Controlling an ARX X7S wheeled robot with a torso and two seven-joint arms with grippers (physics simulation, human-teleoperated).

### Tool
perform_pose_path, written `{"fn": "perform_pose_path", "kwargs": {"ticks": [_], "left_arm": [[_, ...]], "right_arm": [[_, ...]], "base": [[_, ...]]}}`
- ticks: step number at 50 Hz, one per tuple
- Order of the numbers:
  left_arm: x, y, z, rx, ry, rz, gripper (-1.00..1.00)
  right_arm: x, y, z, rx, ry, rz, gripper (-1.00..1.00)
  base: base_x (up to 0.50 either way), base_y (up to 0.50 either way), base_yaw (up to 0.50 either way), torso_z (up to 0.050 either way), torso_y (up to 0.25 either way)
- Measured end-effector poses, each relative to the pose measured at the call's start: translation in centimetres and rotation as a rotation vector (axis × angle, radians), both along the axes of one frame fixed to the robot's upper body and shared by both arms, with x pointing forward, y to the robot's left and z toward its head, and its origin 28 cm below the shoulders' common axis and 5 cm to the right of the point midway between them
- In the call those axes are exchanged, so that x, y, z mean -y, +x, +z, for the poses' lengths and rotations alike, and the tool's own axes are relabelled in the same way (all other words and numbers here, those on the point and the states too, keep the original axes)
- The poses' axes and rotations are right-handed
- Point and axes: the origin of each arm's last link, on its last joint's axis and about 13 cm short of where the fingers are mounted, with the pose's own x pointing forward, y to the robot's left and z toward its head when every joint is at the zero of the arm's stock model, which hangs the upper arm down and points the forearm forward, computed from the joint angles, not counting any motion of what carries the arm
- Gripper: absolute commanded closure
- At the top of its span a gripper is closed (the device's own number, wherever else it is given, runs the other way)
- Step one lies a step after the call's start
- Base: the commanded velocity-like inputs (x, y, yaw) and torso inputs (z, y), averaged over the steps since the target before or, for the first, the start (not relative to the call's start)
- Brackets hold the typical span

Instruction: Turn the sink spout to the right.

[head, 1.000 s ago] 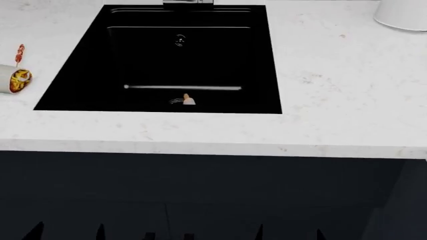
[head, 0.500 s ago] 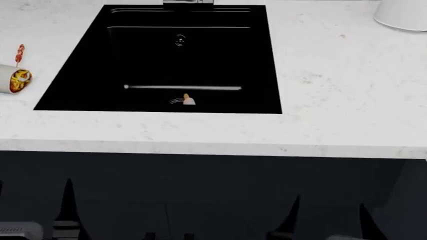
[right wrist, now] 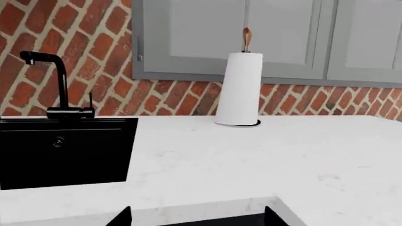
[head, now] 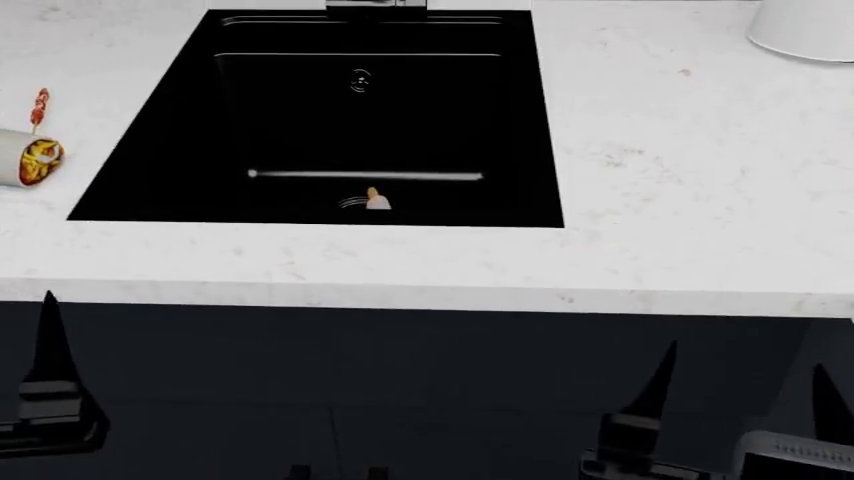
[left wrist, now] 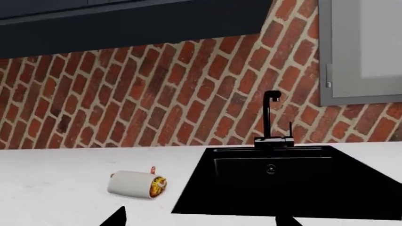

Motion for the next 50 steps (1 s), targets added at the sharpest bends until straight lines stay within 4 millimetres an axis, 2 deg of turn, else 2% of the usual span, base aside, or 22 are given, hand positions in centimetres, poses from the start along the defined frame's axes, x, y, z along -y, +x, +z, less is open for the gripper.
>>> {"fn": "perform_pose_path", "kwargs": {"ticks": [20,36,50], "left_arm": [[-0.7,0.3,3.3,0.061,0.036,0.047,-1.00],[-0.7,0.5,4.4,0.082,0.041,0.058,-1.00],[-0.6,0.8,5.1,0.092,0.034,0.077,-1.00]], "right_arm": [[1.0,-0.2,2.5,0.047,-0.033,-0.047,-1.00],[1.2,0.8,3.8,0.067,-0.056,-0.049,-1.00],[1.4,1.0,4.0,0.070,-0.053,-0.052,-1.00]], "base": [[0.00,0.00,0.00,0.000,0.000],[0.00,0.00,0.00,0.000,0.000],[0.00,0.00,0.00,0.000,0.000]]}}
